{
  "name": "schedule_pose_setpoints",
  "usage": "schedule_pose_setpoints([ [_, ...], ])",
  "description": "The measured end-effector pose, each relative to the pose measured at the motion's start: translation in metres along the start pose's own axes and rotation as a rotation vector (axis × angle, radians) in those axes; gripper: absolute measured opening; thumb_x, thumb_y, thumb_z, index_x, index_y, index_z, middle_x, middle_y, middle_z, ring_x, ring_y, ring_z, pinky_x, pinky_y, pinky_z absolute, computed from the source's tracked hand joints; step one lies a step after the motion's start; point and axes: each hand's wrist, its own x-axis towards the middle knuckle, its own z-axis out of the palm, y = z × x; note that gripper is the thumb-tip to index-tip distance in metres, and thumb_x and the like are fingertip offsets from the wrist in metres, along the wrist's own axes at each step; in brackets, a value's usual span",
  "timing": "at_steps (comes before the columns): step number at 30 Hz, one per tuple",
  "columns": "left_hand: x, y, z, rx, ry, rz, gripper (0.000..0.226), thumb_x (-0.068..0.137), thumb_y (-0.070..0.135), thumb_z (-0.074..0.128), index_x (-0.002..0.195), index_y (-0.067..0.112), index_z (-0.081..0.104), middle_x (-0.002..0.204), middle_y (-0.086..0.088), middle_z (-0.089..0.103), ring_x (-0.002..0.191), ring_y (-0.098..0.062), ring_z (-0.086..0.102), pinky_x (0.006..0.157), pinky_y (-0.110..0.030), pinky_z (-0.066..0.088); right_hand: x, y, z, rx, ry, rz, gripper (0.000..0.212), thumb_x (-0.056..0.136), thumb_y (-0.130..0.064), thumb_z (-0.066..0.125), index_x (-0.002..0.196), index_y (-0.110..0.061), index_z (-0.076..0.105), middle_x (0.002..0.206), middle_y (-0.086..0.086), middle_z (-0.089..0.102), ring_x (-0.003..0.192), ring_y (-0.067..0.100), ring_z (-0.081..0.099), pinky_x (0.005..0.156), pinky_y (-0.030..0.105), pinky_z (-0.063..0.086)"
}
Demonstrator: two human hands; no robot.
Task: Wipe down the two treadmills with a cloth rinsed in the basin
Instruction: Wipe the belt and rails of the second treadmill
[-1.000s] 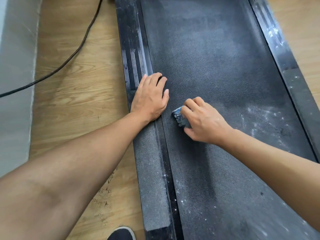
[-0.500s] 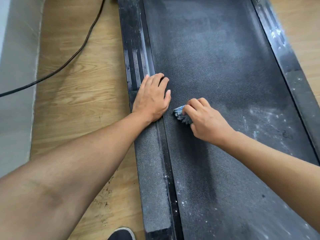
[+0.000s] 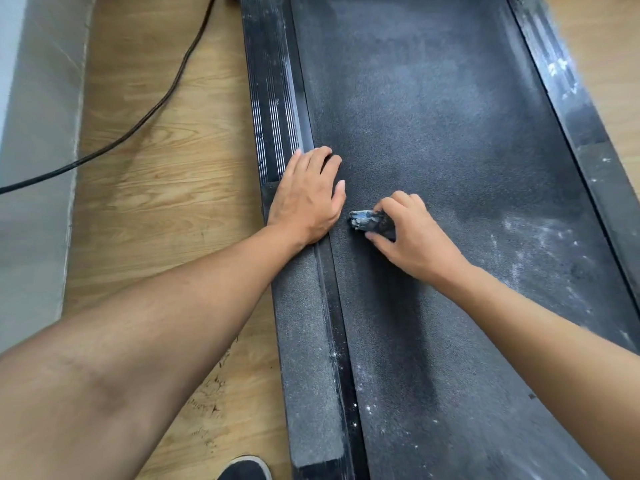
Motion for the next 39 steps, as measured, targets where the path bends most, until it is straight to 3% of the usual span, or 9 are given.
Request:
schedule_pose_setpoints([
  [3,0.000,0.000,0.000,0.002,0.001,0.005,0.045,0.102,0.037,0.046,0.137,0.013,0.059,0.143,-0.008,0.056,0.134,-0.027,0.052,0.128,-0.049,0.025,0.002,0.006,-0.012,0.059,0.050,0.015,0.028,0.082,-0.024,0.088,0.100,-0.018,0.068,0.101,-0.005,0.060,0.093,0.019,0.056,0.081,0.034,0.046],
  [7,0.000,-0.001,0.001,0.007,0.000,0.007,0.045,0.102,0.037,0.046,0.138,0.013,0.059,0.143,-0.008,0.056,0.133,-0.028,0.052,0.127,-0.049,0.026,-0.017,-0.002,-0.010,0.036,0.038,-0.023,0.030,0.077,-0.015,0.088,0.098,-0.023,0.068,0.116,-0.011,0.065,0.107,0.021,0.060,0.087,0.040,0.055],
  [11,0.001,-0.001,0.001,0.005,-0.004,0.007,0.044,0.102,0.037,0.046,0.137,0.013,0.059,0.143,-0.008,0.056,0.132,-0.028,0.052,0.127,-0.049,0.026,-0.041,-0.009,0.003,0.215,0.044,0.036,0.031,0.075,-0.006,0.086,0.097,-0.025,0.075,0.122,-0.010,0.063,0.115,0.016,0.057,0.103,0.020,0.041],
  [15,0.001,-0.001,0.001,0.011,-0.009,0.005,0.045,0.102,0.038,0.046,0.137,0.013,0.059,0.142,-0.008,0.056,0.132,-0.028,0.053,0.127,-0.049,0.027,-0.048,-0.013,0.012,0.276,0.087,0.132,0.037,0.074,-0.009,0.090,0.098,-0.028,0.070,0.124,-0.011,0.058,0.118,0.017,0.055,0.105,0.020,0.039],
  [23,0.001,0.000,-0.001,0.012,-0.020,0.000,0.045,0.102,0.038,0.046,0.138,0.014,0.059,0.144,-0.007,0.056,0.134,-0.027,0.052,0.128,-0.049,0.025,-0.054,-0.011,0.019,-0.136,0.019,-0.072,0.057,0.088,-0.010,0.066,0.144,-0.011,0.058,0.149,0.007,0.051,0.129,0.031,0.049,0.106,0.046,0.045],
  [27,0.000,-0.002,-0.002,0.005,-0.021,0.000,0.045,0.103,0.038,0.045,0.138,0.014,0.059,0.144,-0.007,0.056,0.134,-0.027,0.051,0.128,-0.048,0.024,-0.089,-0.018,0.030,-0.231,-0.051,-0.121,0.062,0.096,-0.010,0.038,0.157,0.002,0.039,0.169,0.018,0.029,0.157,0.031,0.026,0.127,0.045,0.026],
  [30,-0.001,-0.003,-0.002,0.017,-0.022,0.003,0.045,0.102,0.038,0.045,0.138,0.013,0.059,0.144,-0.008,0.055,0.134,-0.028,0.051,0.128,-0.048,0.024,-0.125,-0.031,0.042,-0.207,-0.113,-0.066,0.064,0.100,-0.006,0.035,0.162,0.002,0.023,0.173,0.019,0.012,0.162,0.030,0.007,0.130,0.048,0.016],
  [35,0.000,-0.001,-0.001,0.015,-0.026,0.000,0.046,0.103,0.038,0.044,0.139,0.013,0.057,0.145,-0.007,0.054,0.135,-0.027,0.050,0.128,-0.048,0.023,-0.073,-0.045,0.048,-0.237,-0.101,0.143,0.080,0.107,-0.052,0.030,0.165,-0.001,0.009,0.174,0.019,-0.002,0.162,0.031,-0.006,0.132,0.044,0.001],
  [39,0.001,-0.001,-0.004,0.007,-0.033,-0.006,0.046,0.103,0.038,0.044,0.139,0.013,0.057,0.145,-0.008,0.054,0.136,-0.027,0.050,0.129,-0.048,0.023,0.027,-0.023,0.042,-0.267,-0.031,0.284,0.081,0.105,-0.053,0.023,0.164,0.001,0.013,0.172,0.025,0.006,0.161,0.038,0.003,0.131,0.048,0.006],
])
